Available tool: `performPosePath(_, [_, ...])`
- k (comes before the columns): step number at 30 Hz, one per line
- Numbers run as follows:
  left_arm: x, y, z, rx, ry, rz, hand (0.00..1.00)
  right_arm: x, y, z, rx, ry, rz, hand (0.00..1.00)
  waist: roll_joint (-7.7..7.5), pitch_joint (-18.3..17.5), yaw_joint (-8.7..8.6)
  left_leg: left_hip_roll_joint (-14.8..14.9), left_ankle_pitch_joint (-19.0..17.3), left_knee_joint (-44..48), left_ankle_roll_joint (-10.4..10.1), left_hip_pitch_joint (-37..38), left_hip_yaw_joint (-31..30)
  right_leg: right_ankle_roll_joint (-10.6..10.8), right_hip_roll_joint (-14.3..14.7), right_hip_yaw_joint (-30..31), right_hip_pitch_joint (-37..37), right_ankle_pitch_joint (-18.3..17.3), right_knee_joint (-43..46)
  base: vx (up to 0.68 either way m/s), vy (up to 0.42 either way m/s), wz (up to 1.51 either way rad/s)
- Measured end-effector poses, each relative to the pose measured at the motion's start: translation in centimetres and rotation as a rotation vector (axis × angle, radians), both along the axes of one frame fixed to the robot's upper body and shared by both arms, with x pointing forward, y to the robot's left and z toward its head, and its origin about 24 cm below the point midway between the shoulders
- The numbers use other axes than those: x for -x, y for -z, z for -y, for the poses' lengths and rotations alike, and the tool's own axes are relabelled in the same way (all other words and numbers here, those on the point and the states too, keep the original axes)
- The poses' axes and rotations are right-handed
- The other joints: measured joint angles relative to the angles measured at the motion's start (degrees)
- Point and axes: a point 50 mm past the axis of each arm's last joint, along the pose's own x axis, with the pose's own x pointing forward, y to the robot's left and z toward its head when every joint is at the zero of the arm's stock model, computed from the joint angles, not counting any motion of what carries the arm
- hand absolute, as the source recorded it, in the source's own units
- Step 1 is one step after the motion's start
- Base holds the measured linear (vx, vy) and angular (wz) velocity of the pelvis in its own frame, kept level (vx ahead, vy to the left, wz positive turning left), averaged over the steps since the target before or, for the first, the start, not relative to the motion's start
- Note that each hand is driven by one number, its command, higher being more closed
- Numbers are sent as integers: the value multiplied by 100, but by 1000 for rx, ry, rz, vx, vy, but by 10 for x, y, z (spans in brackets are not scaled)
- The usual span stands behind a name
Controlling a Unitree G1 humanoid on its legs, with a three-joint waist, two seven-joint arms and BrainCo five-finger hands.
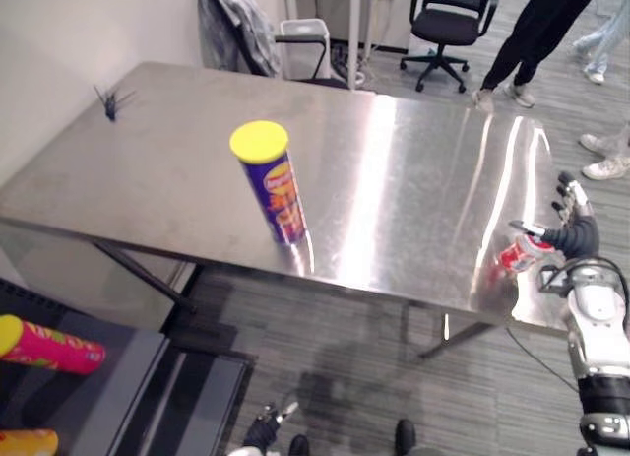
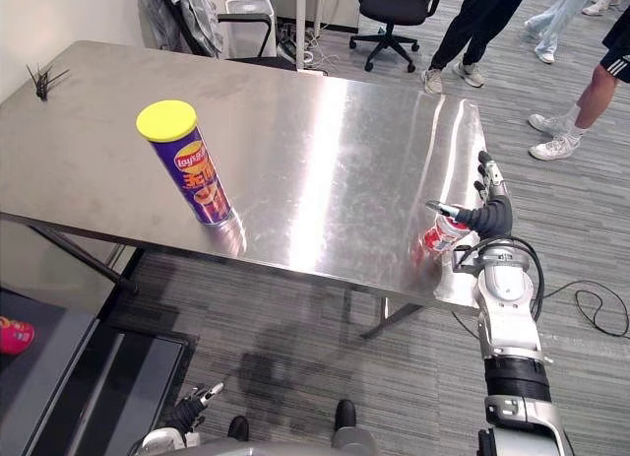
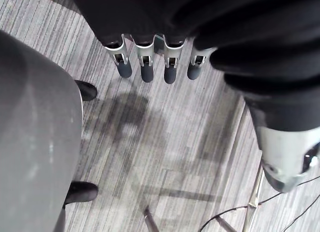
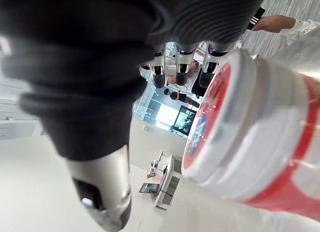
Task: Put the gum and the chips on the shelf.
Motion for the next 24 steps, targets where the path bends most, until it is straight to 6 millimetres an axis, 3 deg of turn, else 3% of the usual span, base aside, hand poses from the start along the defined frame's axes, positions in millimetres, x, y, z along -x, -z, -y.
performPosePath(24, [-1, 0, 0, -1, 1, 1, 0, 21, 22, 10, -93, 112, -8, 0, 11, 27, 1, 3, 152, -193, -15, -32, 7, 2, 4, 27, -95, -3, -12, -14, -5, 0])
